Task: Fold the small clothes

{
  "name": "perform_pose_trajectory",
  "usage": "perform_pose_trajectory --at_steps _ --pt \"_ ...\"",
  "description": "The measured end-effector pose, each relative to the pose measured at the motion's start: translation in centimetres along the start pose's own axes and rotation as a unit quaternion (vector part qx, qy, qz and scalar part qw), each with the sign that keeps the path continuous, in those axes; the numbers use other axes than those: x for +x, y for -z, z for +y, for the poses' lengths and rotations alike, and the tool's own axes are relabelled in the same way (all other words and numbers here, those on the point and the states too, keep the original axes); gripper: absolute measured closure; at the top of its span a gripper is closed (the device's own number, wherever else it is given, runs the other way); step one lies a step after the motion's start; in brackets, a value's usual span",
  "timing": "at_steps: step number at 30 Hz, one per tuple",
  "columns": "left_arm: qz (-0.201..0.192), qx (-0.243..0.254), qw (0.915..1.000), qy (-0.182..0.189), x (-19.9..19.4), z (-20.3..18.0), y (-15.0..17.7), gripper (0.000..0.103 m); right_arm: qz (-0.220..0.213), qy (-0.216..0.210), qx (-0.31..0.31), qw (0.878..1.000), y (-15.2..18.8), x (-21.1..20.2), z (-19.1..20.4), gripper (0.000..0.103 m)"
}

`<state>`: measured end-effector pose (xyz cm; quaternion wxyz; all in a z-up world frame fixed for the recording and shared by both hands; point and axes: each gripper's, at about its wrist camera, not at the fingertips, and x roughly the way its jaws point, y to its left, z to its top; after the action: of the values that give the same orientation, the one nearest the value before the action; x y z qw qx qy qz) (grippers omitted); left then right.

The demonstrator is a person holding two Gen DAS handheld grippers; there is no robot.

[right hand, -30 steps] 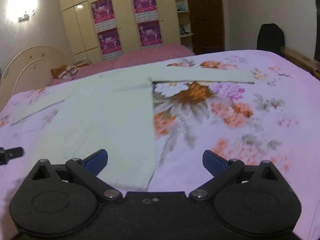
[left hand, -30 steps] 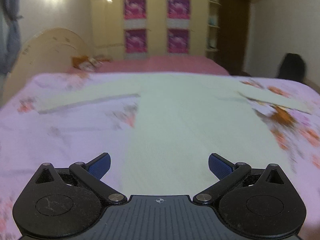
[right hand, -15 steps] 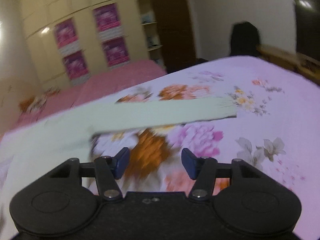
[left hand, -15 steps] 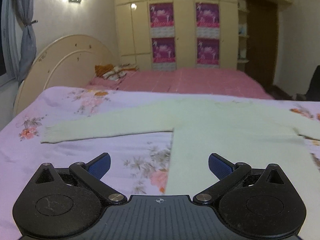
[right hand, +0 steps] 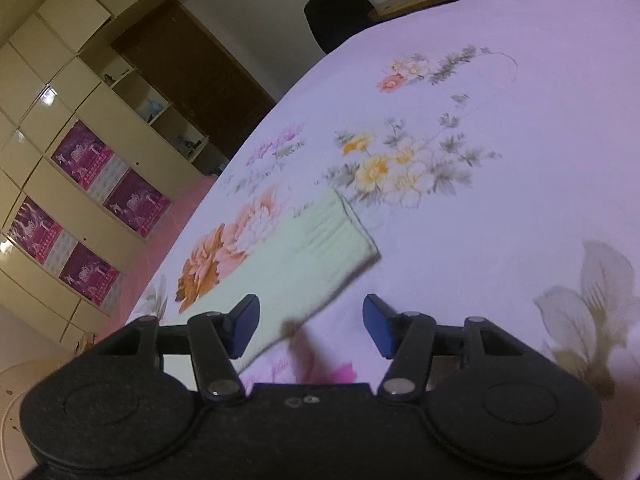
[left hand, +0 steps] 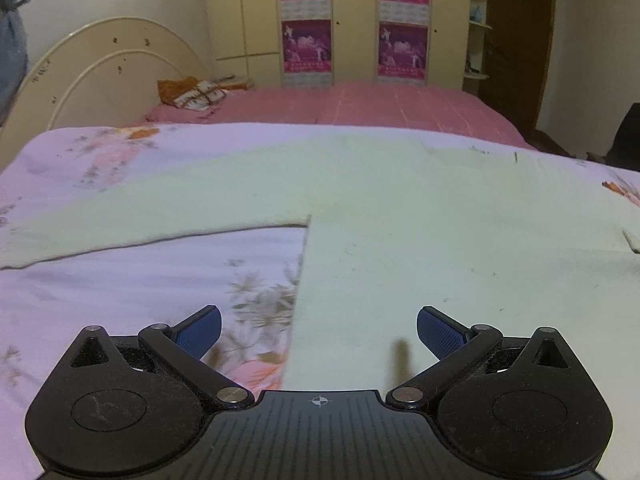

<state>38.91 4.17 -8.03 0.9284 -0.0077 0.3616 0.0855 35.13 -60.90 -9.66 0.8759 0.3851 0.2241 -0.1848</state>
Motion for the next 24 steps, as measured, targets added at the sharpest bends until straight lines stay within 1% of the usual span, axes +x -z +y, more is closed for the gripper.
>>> perform_pose_trajectory --at_steps 2,4,5,7,8,9,10,11,13,14,17,19,20,21,24 --pt "0.002 0.002 1.0000 0.000 0.7 -0.4 -0.3 0.000 0.000 0.002 -0.003 1.000 -0.5 0.8 0.3 0.049" --pt "0.004 0.001 1.0000 0.000 1.3 -0.6 -0.6 0.000 -0.002 0.008 -0.009 1.000 -0.9 1.4 0.5 0.057" --pt "0.004 0.000 1.0000 -0.002 1.6 -0.7 -0.8 0.000 -0.002 0.011 -0.013 1.000 -1.0 1.5 0.6 0.058" --pt "0.005 -0.007 1.0000 -0.004 2.0 -0.5 -1.0 0.000 -0.002 0.017 -0.021 1.000 -1.5 2.0 0.8 0.068" --pt "0.008 -0.011 0.9999 -0.010 2.1 -0.3 -1.2 0.000 -0.002 0.023 -0.026 0.999 -1.7 2.3 0.9 0.072" --pt "0.014 -0.015 0.9997 -0.011 2.4 0.1 -1.4 0.000 0.000 0.028 -0.032 0.999 -1.9 2.5 0.9 0.081" --pt "0.021 -0.018 0.9996 -0.002 2.6 0.5 -1.7 0.000 0.001 0.035 -0.040 0.999 -2.0 2.5 1.0 0.093" --pt "0.025 -0.022 0.9994 0.007 2.8 0.9 -1.8 0.000 0.005 0.042 -0.051 0.998 -2.2 2.7 1.3 0.096" --pt "0.031 -0.028 0.9991 0.003 3.1 1.9 -2.2 0.000 -0.002 0.045 -0.076 0.996 -2.4 2.5 2.2 0.097" --pt "0.035 -0.030 0.9989 0.001 3.2 2.3 -2.3 0.000 -0.011 0.040 -0.099 0.994 -2.2 2.1 3.3 0.097" --pt "0.039 -0.034 0.9987 0.001 3.2 3.2 -2.4 0.000 -0.020 0.013 -0.168 0.986 -0.9 1.5 7.3 0.097" --pt "0.036 -0.033 0.9988 0.007 2.9 3.6 -2.3 0.000 -0.015 -0.017 -0.219 0.975 0.9 1.6 10.9 0.097" --pt "0.033 -0.034 0.9988 0.008 2.6 3.7 -2.3 0.000 -0.008 -0.037 -0.247 0.968 2.3 1.7 13.1 0.097" --pt "0.031 -0.033 0.9989 0.008 2.3 3.9 -2.2 0.000 -0.003 -0.052 -0.264 0.963 3.3 1.9 14.8 0.097" --pt "0.024 -0.036 0.9991 0.001 1.7 4.7 -2.2 0.000 0.025 -0.109 -0.316 0.942 8.0 2.7 20.6 0.097"
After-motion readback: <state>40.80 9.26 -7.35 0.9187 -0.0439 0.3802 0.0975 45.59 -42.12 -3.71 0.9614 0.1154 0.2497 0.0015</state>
